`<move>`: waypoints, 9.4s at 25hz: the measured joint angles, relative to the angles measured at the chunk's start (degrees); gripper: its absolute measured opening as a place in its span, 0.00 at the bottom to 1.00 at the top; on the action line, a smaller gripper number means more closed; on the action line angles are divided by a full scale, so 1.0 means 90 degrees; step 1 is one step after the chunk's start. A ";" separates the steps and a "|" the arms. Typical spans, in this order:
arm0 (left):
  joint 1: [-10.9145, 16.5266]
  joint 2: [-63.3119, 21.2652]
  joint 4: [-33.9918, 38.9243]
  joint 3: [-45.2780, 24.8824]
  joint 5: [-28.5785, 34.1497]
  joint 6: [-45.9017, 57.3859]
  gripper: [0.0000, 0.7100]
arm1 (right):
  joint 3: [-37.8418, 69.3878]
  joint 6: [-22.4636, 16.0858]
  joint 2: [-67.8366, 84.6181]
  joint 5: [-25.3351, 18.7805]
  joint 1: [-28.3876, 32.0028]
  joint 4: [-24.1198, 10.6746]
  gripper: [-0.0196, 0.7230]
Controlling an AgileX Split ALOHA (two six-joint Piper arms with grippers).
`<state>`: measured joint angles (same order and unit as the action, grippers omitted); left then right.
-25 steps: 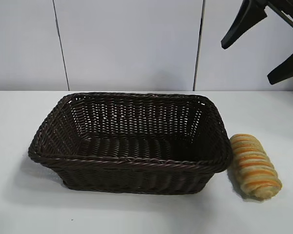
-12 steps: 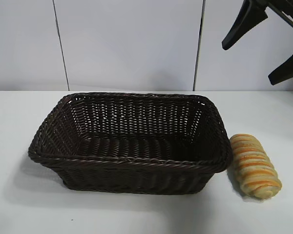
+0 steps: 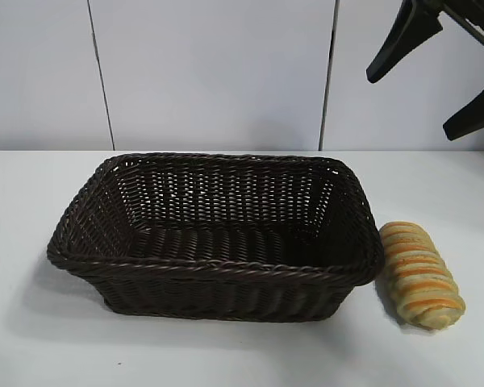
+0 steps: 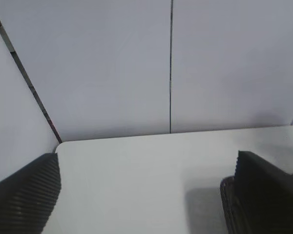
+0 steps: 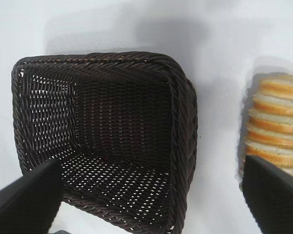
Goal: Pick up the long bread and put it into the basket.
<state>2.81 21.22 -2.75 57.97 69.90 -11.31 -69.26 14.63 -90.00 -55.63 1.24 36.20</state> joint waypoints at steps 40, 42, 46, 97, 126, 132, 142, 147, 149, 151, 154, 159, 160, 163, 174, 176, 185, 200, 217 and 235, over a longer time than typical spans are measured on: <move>-0.0055 -0.2460 -0.0119 -0.3355 -0.0577 0.0861 0.98 | 0.1429 0.0089 0.0081 0.1370 0.0000 -0.2459 0.96; -0.0055 -0.2460 -0.0119 -0.3355 -0.0577 0.0861 0.98 | 0.1734 0.0156 0.0081 0.1836 0.0000 -0.2459 0.96; -0.0055 -0.2460 -0.0119 -0.3355 -0.0577 0.0861 0.98 | 0.2177 0.0173 0.0081 0.2647 0.0000 -0.2436 0.96; -0.0055 -0.2460 -0.0119 -0.3355 -0.0577 0.0861 0.98 | 0.0711 -0.1355 -0.0639 0.1950 -0.0757 -0.3003 0.15; -0.0055 -0.2460 -0.0125 -0.3355 -0.0577 0.0861 0.98 | -0.1608 0.3602 -0.1501 0.0718 -0.3670 -0.3380 0.15; -0.0055 -0.2460 -0.0125 -0.3355 -0.0577 0.0861 0.98 | -0.1608 0.4103 -0.2321 0.1165 -0.3678 -0.3023 0.15; -0.0055 -0.2460 -0.0125 -0.3355 -0.0577 0.0861 0.98 | -0.1608 0.3997 -0.2632 0.1331 -0.3678 -0.2865 0.78; -0.0055 -0.2460 -0.0125 -0.3355 -0.0577 0.0863 0.98 | -0.1608 0.3425 -0.2161 0.1269 -0.3678 -0.2838 0.94; -0.0055 -0.2460 -0.0125 -0.3355 -0.0577 0.0863 0.98 | -0.1615 0.3022 -0.1859 0.1269 -0.3678 -0.2836 0.95; -0.0055 -0.2460 -0.0125 -0.3355 -0.0577 0.0863 0.98 | -0.1722 0.2433 -0.1591 0.1243 -0.3678 -0.2917 0.95; -0.0055 -0.2460 -0.0125 -0.3355 -0.0577 0.0863 0.98 | -0.2065 0.1305 -0.1295 0.1006 -0.3678 -0.3354 0.96; -0.0055 -0.2460 -0.0125 -0.3355 -0.0577 0.0863 0.98 | -0.2768 -0.0301 -0.1221 0.0322 -0.3583 -0.4425 0.96; -0.0055 -0.2460 -0.0125 -0.3355 -0.0577 0.0863 0.98 | -0.2878 -0.0524 -0.1221 0.0209 -0.3516 -0.4571 0.96; -0.0055 -0.2460 -0.0125 -0.3355 -0.0577 0.0863 0.98 | -0.3231 -0.0960 -0.1221 -0.0187 -0.3093 -0.4721 0.96; -0.0055 -0.2460 -0.0125 -0.3355 -0.0577 0.0863 0.98 | -0.3621 -0.1373 -0.1221 -0.0924 -0.0668 -0.4780 0.96; -0.0055 -0.2460 -0.0125 -0.3355 -0.0577 0.0863 0.98 | -0.3621 -0.1381 -0.1221 -0.1005 -0.0270 -0.4780 0.96; -0.0055 -0.2460 -0.0125 -0.3355 -0.0577 0.0863 0.98 | -0.3621 -0.1236 -0.1221 -0.1095 0.0987 -0.4785 0.96; -0.0055 -0.2460 -0.0119 -0.3355 -0.0577 0.0863 0.98 | -0.3621 -0.1170 0.0144 -0.1752 0.1291 -0.4346 0.96; -0.0055 -0.2460 -0.0125 -0.3355 -0.0577 0.0863 0.98 | -0.1263 -0.1170 0.5288 -0.1414 0.1285 -0.3961 0.96; -0.0055 -0.2460 -0.0125 -0.3355 -0.0577 0.0863 0.98 | 0.3586 -0.1455 0.9861 -0.0536 0.0203 -0.3971 0.96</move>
<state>2.32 -0.92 -3.88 27.78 64.71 -3.54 -36.99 1.54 -1.25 -60.45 3.06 0.46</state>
